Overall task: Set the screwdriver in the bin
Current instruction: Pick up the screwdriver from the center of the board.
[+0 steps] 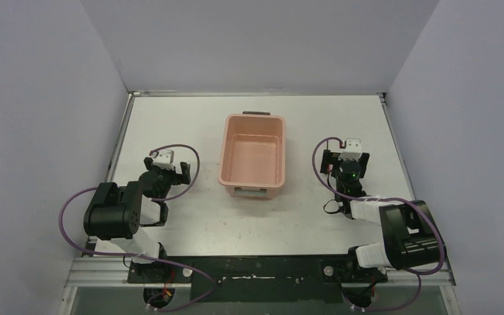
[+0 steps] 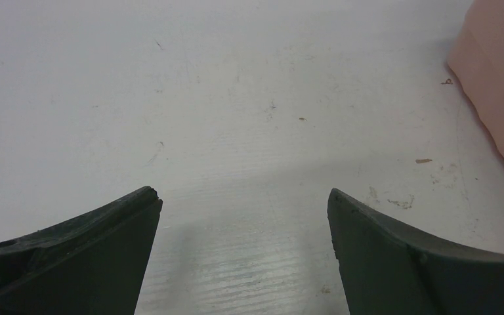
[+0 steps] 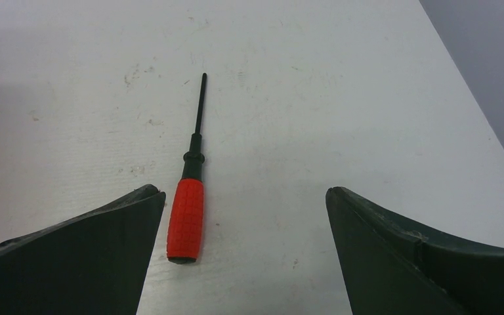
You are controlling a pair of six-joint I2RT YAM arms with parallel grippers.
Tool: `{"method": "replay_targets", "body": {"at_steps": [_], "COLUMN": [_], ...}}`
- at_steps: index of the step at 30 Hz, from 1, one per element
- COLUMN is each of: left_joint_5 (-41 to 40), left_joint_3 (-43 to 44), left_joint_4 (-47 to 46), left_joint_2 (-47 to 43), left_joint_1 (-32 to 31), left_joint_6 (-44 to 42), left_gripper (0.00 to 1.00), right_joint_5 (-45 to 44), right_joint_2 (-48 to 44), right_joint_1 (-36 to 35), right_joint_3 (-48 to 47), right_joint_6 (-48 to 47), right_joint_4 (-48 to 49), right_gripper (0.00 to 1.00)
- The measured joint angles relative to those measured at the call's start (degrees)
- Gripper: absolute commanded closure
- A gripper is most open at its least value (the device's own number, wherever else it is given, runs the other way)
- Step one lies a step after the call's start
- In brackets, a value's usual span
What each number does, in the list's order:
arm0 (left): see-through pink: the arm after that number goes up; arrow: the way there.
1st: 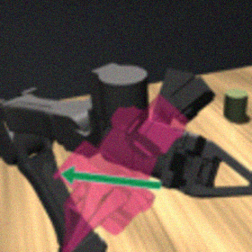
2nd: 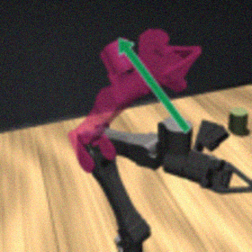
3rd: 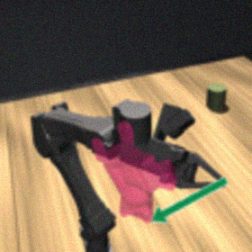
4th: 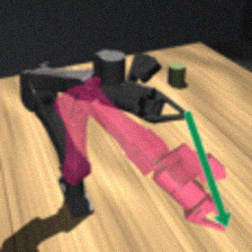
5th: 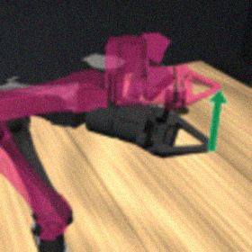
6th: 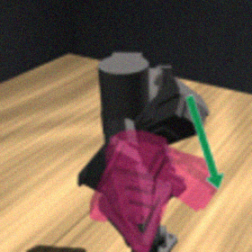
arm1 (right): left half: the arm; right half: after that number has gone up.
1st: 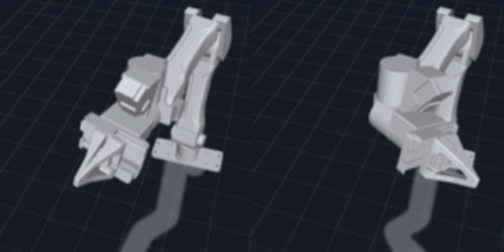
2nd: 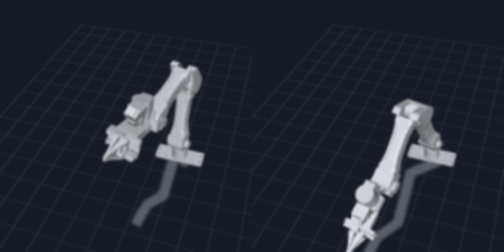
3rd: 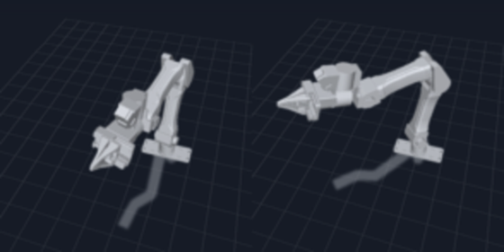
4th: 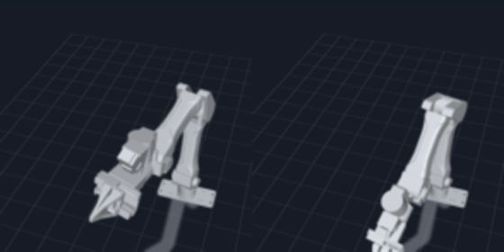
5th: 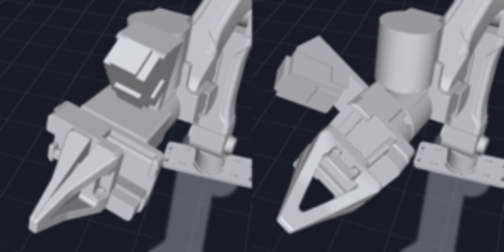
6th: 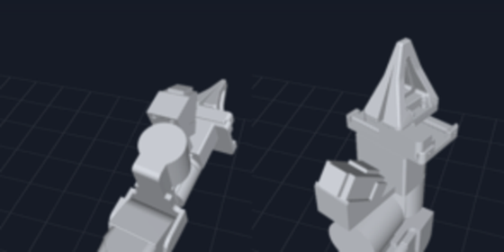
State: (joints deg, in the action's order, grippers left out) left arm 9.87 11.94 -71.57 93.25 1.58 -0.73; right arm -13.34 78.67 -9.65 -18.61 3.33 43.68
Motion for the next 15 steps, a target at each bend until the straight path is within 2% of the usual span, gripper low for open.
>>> {"method": "replay_targets", "body": {"at_steps": [9, 15], "left_joint_5": [0.0, 0.0], "left_joint_3": [0.0, 0.0], "left_joint_4": [0.0, 0.0], "left_joint_2": [0.0, 0.0], "left_joint_1": [0.0, 0.0], "left_joint_6": [0.0, 0.0], "left_gripper": [0.03, 0.03], "right_joint_5": [-3.9, -4.4], "right_joint_2": [-0.9, -5.2], "right_joint_1": [-4.8, -5.2], "right_joint_3": [-0.7, -2.7], "right_joint_6": [-2.1, -2.0], "right_joint_4": [-1.1, -5.9], "right_gripper": [0.00, 0.00]}}
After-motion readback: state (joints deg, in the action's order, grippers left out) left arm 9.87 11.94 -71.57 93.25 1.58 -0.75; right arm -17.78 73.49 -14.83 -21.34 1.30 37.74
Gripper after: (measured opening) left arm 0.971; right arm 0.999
